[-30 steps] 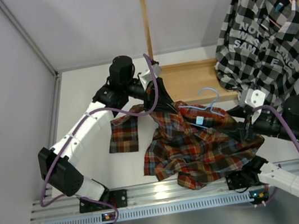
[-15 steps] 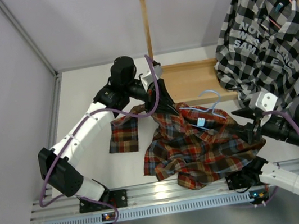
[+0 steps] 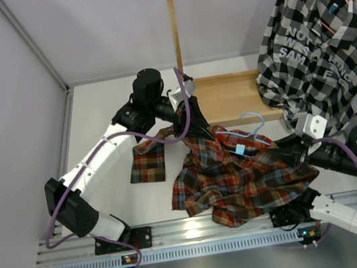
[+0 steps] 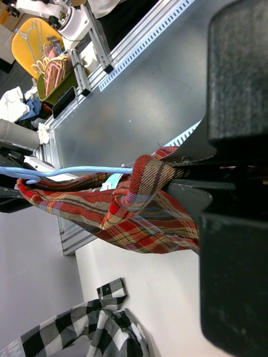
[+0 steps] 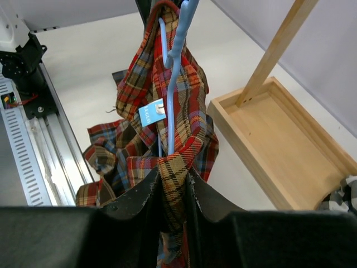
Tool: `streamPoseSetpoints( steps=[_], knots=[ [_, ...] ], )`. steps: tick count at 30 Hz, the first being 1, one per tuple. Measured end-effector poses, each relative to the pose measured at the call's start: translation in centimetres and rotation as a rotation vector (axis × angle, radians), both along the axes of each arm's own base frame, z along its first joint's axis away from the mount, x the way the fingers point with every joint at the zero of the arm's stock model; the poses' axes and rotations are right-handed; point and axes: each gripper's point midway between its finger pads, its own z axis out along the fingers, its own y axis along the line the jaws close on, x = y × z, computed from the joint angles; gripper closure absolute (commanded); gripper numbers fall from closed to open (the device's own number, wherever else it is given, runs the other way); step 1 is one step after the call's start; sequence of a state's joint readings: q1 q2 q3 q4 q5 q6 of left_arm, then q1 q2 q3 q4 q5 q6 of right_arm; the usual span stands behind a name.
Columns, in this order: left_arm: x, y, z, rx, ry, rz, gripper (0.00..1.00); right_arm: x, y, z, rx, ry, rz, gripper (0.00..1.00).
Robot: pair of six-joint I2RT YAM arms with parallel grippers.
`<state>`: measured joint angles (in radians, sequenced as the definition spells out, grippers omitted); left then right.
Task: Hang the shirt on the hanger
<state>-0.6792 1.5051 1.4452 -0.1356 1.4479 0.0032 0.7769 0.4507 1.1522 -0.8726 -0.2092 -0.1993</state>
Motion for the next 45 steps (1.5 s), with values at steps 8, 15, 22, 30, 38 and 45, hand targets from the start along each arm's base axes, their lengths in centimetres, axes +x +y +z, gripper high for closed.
streamPoseSetpoints(
  steps=[8,15,22,30,38,45],
  knots=[
    [0.0,0.0,0.2,-0.008,-0.010,0.003,0.96,0.1,-0.2,0.2,0.022,-0.023,-0.013,1.00],
    [1.2,0.1,0.2,-0.024,-0.056,0.092,0.05,1.5,-2.6,1.0,0.066,-0.041,-0.181,1.00],
    [5.7,-0.7,2.7,-0.022,-0.084,0.426,0.02,2.6,-5.1,2.0,0.104,-0.056,-0.333,1.00],
    [12.5,6.5,10.3,-0.098,-0.085,1.191,0.02,5.5,-9.4,6.9,0.140,-0.075,-0.652,1.00],
    [12.0,16.0,9.7,-0.083,-0.031,1.613,0.02,12.6,-9.5,13.3,0.009,-0.116,-0.978,1.00],
    [11.8,18.5,0.4,0.215,0.004,1.718,0.02,20.3,-12.0,16.8,0.026,-0.091,-1.140,1.00]
  ],
)
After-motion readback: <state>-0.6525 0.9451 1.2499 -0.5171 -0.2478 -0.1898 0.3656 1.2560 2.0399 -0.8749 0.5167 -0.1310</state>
